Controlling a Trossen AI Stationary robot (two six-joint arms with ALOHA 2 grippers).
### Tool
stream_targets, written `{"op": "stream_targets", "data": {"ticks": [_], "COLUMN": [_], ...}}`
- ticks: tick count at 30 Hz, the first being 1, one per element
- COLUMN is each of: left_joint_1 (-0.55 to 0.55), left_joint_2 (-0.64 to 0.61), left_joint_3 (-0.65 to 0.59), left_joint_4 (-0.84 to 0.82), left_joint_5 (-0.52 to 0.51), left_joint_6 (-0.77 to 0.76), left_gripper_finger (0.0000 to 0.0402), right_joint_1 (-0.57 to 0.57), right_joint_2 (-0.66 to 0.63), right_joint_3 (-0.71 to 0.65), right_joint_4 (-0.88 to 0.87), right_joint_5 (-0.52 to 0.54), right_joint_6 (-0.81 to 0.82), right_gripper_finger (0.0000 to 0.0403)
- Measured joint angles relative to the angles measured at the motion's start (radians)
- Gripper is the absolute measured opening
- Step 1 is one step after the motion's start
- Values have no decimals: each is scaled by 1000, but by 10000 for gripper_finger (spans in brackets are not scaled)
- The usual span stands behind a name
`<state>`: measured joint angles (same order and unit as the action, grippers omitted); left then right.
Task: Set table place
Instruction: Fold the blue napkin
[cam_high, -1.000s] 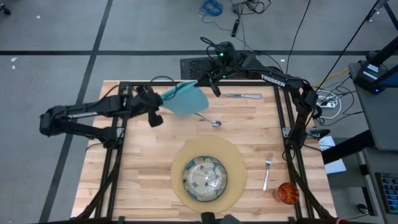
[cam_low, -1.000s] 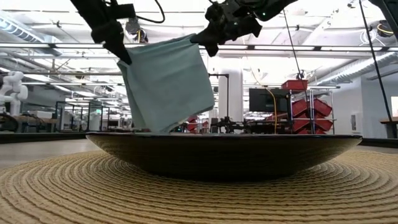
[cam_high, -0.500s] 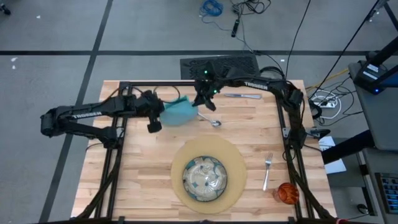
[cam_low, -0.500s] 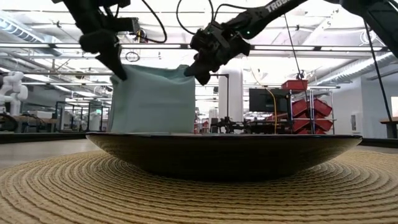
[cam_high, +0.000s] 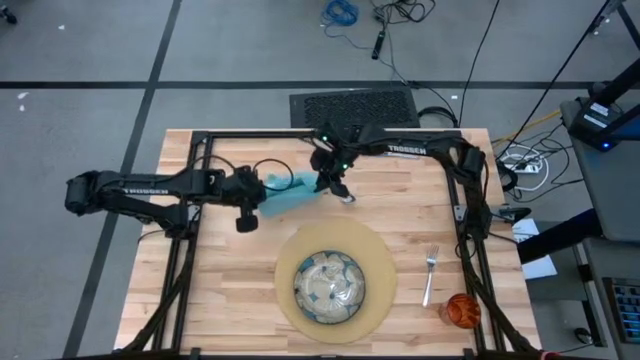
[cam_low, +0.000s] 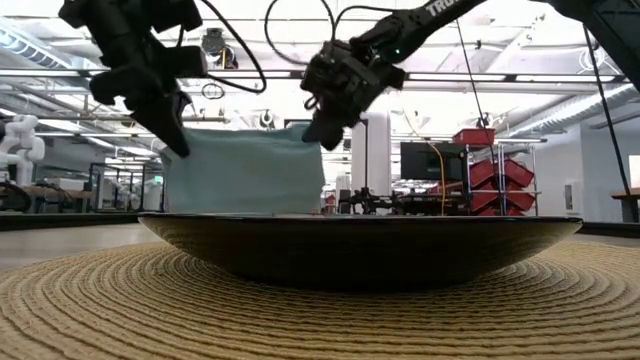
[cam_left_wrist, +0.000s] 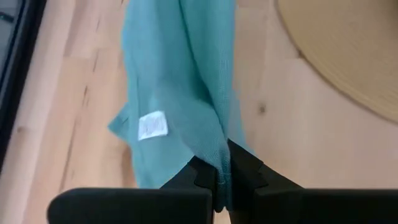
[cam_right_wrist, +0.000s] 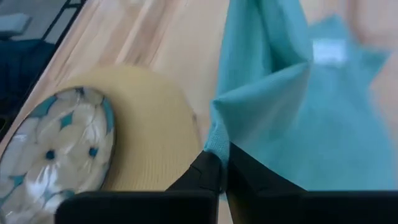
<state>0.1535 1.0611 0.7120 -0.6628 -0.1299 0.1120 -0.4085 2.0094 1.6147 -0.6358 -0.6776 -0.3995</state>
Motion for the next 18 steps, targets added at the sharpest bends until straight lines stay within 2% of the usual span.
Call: {"op": "stream_targets", "data": {"ticks": [2,4,7,14,18], "left_joint_1": [-5,-8,-25,-89,-134], "left_joint_2": [0,0,0,31,88], "left_joint_3": [0,0,0,0,0], "left_joint_4": [16,32,59,71,72], "left_joint_5": [38,124,218,305,310], "left_joint_6": [0,4,4,-1,-3], "left_gripper_finger": [0,0,0,1,25], "right_joint_1": [6,13,31,81,93], "right_joint_2": [0,0,0,0,0], "right_joint_3": [-39,-81,-125,-176,-186], "right_joint_4": [7,35,43,97,130], "right_joint_5": [-22,-78,-82,-88,-119], "right_joint_6": [7,13,24,31,46], "right_gripper_finger": [0,3,15,43,83]}}
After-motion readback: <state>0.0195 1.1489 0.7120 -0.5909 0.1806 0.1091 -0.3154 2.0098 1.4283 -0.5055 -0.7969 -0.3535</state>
